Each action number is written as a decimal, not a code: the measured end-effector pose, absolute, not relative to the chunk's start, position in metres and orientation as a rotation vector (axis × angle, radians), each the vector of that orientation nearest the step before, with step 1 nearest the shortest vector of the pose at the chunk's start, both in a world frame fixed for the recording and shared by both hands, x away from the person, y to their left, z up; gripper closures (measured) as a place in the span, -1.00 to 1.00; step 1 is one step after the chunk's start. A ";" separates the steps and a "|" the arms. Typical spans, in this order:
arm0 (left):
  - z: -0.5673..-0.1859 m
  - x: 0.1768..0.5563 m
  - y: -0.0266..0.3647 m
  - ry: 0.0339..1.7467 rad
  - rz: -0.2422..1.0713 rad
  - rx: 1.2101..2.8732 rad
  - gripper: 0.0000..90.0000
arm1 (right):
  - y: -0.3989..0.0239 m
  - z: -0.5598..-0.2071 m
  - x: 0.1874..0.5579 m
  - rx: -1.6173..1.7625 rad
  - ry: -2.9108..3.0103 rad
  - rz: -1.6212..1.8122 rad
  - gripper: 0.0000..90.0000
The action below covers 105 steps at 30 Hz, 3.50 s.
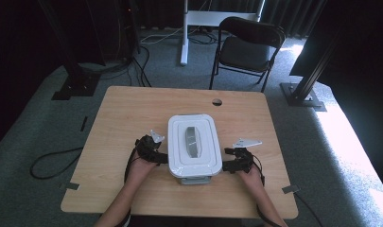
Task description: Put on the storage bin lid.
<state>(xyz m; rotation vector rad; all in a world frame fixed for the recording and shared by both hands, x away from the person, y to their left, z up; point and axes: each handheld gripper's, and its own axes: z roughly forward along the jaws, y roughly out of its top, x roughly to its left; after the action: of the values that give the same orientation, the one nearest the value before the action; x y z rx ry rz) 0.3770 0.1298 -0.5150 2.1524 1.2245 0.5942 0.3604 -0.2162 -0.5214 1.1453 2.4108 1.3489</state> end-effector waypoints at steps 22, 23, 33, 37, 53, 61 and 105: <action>-0.516 0.374 0.146 1.218 0.565 2.120 -1.00 | -0.205 -0.526 0.353 1.111 2.431 1.366 -0.64; -0.517 0.373 0.146 1.209 0.562 2.117 -1.00 | -0.205 -0.525 0.354 1.111 2.417 1.364 -0.70; -0.523 0.367 0.153 1.161 0.577 2.112 -1.00 | -0.212 -0.521 0.358 1.144 2.250 1.272 -0.72; -0.519 0.368 0.157 1.190 0.572 2.063 -1.00 | -0.215 -0.523 0.360 1.184 2.220 1.275 -0.72; -0.511 0.363 0.167 1.206 0.665 1.931 -1.00 | -0.229 -0.526 0.355 1.276 2.118 1.294 -0.72; -0.511 0.357 0.178 1.221 0.678 1.925 -1.00 | -0.236 -0.522 0.351 1.289 2.069 1.275 -0.73; -0.527 0.320 0.261 1.415 0.681 1.829 -1.00 | -0.303 -0.525 0.312 1.415 1.877 1.120 -0.73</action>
<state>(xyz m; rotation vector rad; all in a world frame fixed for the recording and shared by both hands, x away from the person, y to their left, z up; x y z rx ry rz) 0.3200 0.2611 -0.5269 1.8288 1.4154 0.6805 0.3124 -0.3025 -0.5251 1.4154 1.8769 1.1199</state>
